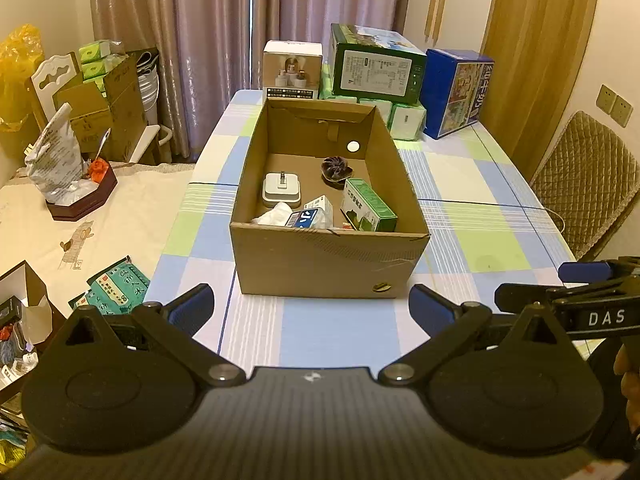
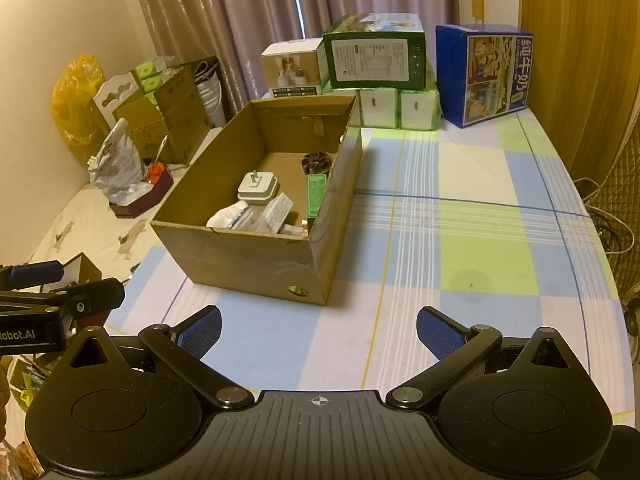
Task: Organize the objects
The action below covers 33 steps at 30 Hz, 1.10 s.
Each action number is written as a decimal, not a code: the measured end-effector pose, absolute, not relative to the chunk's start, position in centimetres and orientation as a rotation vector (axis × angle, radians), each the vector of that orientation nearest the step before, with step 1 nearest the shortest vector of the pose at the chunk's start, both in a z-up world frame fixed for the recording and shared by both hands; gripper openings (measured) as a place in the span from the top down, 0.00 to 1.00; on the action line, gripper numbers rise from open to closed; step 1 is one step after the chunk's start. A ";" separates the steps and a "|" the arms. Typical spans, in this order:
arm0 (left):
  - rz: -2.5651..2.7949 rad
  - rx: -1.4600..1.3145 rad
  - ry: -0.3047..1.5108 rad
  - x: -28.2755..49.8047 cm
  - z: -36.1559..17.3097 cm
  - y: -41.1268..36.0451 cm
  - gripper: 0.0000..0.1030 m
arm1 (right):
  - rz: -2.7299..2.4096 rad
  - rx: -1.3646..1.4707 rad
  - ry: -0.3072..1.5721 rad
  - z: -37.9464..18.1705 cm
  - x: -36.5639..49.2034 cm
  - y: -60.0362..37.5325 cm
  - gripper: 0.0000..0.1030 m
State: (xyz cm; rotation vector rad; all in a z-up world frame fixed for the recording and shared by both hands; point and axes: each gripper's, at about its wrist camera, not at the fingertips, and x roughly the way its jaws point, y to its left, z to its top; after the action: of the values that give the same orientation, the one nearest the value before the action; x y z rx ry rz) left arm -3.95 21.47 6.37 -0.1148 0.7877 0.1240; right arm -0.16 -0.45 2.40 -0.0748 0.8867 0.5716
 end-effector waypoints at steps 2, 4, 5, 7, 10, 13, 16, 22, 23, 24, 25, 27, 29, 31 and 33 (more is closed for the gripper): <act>0.123 -0.113 0.789 -3.9 6.4 21.4 0.01 | 0.571 -0.074 0.886 2.4 -0.2 -0.5 0.02; 0.124 -0.115 0.790 -3.9 6.4 21.4 0.01 | 0.570 -0.073 0.887 2.3 -0.1 -0.5 0.02; 0.124 -0.116 0.791 -3.9 6.4 21.5 0.01 | 0.570 -0.071 0.888 2.3 -0.1 -0.4 0.02; 0.123 -0.117 0.790 -3.9 6.4 21.5 0.01 | 0.570 -0.072 0.889 2.3 -0.1 -0.5 0.02; 0.122 -0.118 0.793 -3.9 6.3 21.4 0.01 | 0.570 -0.072 0.889 2.3 -0.1 -0.5 0.02; 0.120 -0.118 0.795 -3.8 6.2 21.4 0.01 | 0.570 -0.073 0.889 2.3 -0.2 -0.4 0.02; 0.119 -0.116 0.796 -3.9 6.1 21.3 0.01 | 0.570 -0.073 0.889 2.3 -0.2 -0.4 0.02; 0.116 -0.118 0.800 -3.9 5.9 21.3 0.01 | 0.570 -0.074 0.890 2.3 -0.2 -0.3 0.02; 0.116 -0.118 0.800 -3.9 5.9 21.3 0.01 | 0.570 -0.074 0.889 2.3 -0.2 -0.3 0.02; 0.116 -0.117 0.800 -3.8 5.9 21.3 0.01 | 0.570 -0.073 0.889 2.3 -0.2 -0.3 0.02; 0.117 -0.116 0.800 -3.9 5.8 21.3 0.01 | 0.570 -0.073 0.890 2.3 -0.2 -0.3 0.02; 0.117 -0.118 0.800 -3.8 5.8 21.3 0.01 | 0.571 -0.074 0.889 2.3 -0.2 -0.3 0.02; 0.118 -0.117 0.800 -3.9 5.8 21.3 0.01 | 0.571 -0.074 0.889 2.3 -0.2 -0.3 0.02; 0.117 -0.118 0.800 -3.8 5.8 21.4 0.01 | 0.571 -0.075 0.888 2.3 -0.2 -0.3 0.02; 0.118 -0.117 0.799 -3.9 5.7 21.4 0.01 | 0.571 -0.076 0.888 2.3 -0.3 -0.3 0.02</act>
State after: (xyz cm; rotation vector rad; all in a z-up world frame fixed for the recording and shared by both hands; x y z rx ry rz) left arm -3.87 21.36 5.74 -0.1166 0.7995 0.1177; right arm -0.28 -0.25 2.29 -0.0755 0.8882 0.5707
